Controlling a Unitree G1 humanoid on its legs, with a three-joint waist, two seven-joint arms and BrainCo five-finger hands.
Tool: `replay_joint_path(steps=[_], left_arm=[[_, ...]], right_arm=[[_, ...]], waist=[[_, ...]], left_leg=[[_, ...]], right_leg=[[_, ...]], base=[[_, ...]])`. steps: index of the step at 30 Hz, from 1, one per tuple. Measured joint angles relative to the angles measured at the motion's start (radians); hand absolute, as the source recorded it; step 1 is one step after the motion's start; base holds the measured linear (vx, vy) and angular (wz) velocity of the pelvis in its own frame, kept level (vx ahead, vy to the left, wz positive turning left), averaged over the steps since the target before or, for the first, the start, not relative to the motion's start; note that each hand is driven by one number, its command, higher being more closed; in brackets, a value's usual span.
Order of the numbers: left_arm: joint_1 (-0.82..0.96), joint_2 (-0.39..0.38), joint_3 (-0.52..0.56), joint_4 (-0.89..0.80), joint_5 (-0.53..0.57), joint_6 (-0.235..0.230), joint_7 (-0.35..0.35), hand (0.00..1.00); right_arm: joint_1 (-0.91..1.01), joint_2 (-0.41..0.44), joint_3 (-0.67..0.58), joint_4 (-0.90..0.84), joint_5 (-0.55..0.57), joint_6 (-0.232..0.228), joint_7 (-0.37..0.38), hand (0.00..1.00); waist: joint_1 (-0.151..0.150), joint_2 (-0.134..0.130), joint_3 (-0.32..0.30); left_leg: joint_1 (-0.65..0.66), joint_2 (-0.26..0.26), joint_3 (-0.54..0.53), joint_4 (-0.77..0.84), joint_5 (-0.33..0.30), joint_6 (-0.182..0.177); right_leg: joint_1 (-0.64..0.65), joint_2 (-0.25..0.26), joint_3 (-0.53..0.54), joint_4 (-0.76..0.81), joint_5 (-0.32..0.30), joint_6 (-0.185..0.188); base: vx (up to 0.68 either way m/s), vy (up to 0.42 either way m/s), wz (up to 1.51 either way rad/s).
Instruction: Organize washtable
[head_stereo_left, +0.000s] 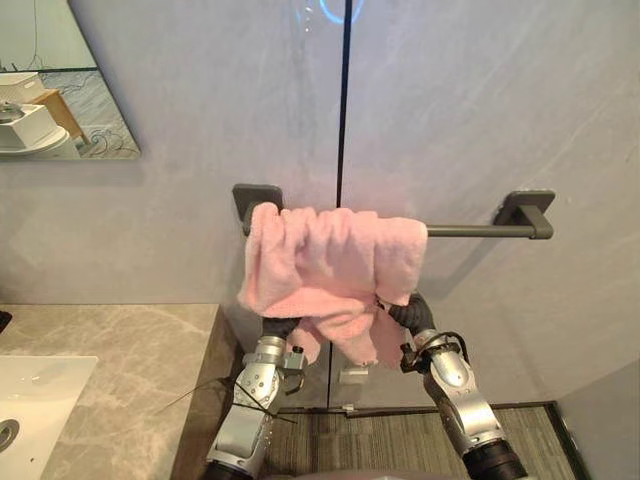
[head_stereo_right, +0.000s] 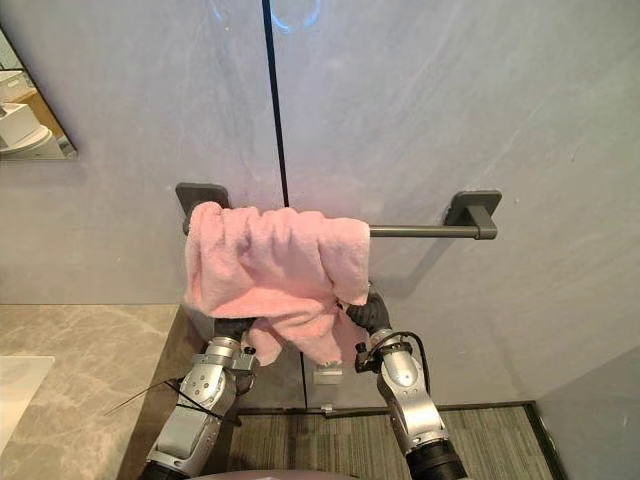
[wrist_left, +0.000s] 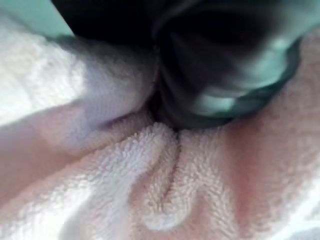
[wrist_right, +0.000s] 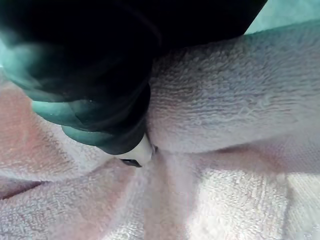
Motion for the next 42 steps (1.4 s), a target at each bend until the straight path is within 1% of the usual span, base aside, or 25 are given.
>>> replay_joint_path(steps=[7, 9, 14, 17, 19, 23, 26, 29, 37, 42], left_arm=[[0.009, -0.002, 0.007, -0.047, 0.0, -0.001, -0.007, 1.0], [0.009, -0.004, 0.016, -0.048, 0.0, -0.001, -0.019, 1.0], [0.009, -0.022, 0.021, -0.061, -0.001, -0.001, -0.021, 1.0], [0.009, -0.025, 0.021, -0.061, -0.001, -0.001, -0.023, 1.0], [0.009, -0.033, 0.021, -0.062, -0.001, -0.001, -0.028, 1.0], [0.009, -0.036, 0.018, -0.065, -0.002, -0.001, -0.043, 1.0], [0.024, -0.036, 0.017, -0.08, -0.02, 0.0, -0.047, 1.0], [0.025, -0.037, 0.016, -0.084, -0.02, 0.0, -0.063, 1.0], [0.025, -0.037, 0.013, -0.084, -0.023, 0.0, -0.064, 1.0], [0.026, -0.038, 0.009, -0.08, -0.038, 0.0, -0.065, 1.0]], right_arm=[[0.035, 0.035, -0.055, -0.056, 0.01, -0.001, -0.013, 1.0], [0.038, 0.037, -0.066, -0.061, 0.01, -0.008, -0.013, 1.0], [0.044, 0.051, -0.095, -0.061, 0.01, -0.022, -0.014, 1.0], [0.053, 0.053, -0.105, -0.064, 0.01, -0.023, -0.013, 1.0], [0.078, 0.066, -0.127, -0.1, 0.01, -0.026, -0.014, 1.0], [0.085, 0.071, -0.154, -0.1, 0.009, -0.029, -0.015, 1.0], [0.1, 0.07, -0.207, -0.1, 0.009, -0.031, -0.033, 1.0], [0.119, 0.071, -0.208, -0.1, 0.007, -0.033, -0.033, 1.0], [0.121, 0.071, -0.209, -0.098, 0.003, -0.033, -0.033, 1.0], [0.122, 0.072, -0.21, -0.092, 0.001, -0.033, -0.033, 1.0]], waist=[[-0.001, -0.002, 0.001], [-0.002, -0.002, 0.001], [-0.002, 0.001, 0.003], [-0.001, 0.005, 0.005], [-0.002, 0.011, 0.008], [-0.004, 0.016, 0.009], [-0.005, 0.022, 0.007], [-0.007, 0.026, 0.007], [-0.007, 0.029, 0.007], [-0.008, 0.039, 0.008]], left_leg=[[0.002, -0.005, 0.012, 0.0, 0.0, 0.001], [0.002, -0.005, 0.013, 0.0, -0.001, 0.001], [0.003, -0.004, 0.02, 0.0, -0.001, 0.001], [0.002, -0.005, 0.023, 0.0, -0.001, 0.001], [0.002, -0.005, 0.028, 0.001, -0.002, 0.001], [-0.001, -0.005, 0.04, 0.001, -0.002, 0.002], [-0.001, -0.005, 0.048, 0.002, -0.004, 0.005], [-0.001, -0.006, 0.049, 0.003, -0.006, 0.006], [-0.002, -0.006, 0.05, 0.003, -0.006, 0.007], [-0.002, -0.007, 0.052, 0.003, -0.006, 0.007]], right_leg=[[-0.005, -0.004, 0.013, 0.001, 0.001, 0.001], [-0.005, -0.004, 0.015, 0.001, 0.001, 0.001], [-0.008, -0.002, 0.02, 0.0, 0.001, 0.001], [-0.009, -0.003, 0.021, -0.001, 0.002, 0.003], [-0.012, -0.003, 0.024, -0.001, 0.003, 0.003], [-0.021, -0.002, 0.036, -0.001, 0.004, 0.005], [-0.023, -0.002, 0.043, -0.003, 0.006, 0.007], [-0.023, -0.003, 0.044, -0.004, 0.006, 0.007], [-0.025, -0.003, 0.045, -0.004, 0.006, 0.008], [-0.026, -0.004, 0.047, -0.005, 0.007, 0.01]], base=[[-0.01, 0.015, -0.05], [-0.02, -0.004, -0.01], [-0.01, -0.004, -0.03], [-0.01, -0.003, -0.03], [-0.03, -0.003, -0.07], [-0.02, -0.003, -0.1], [0.0, 0.002, -0.08], [0.0, 0.0, -0.01], [0.0, 0.0, 0.0], [0.0, 0.0, 0.0]])
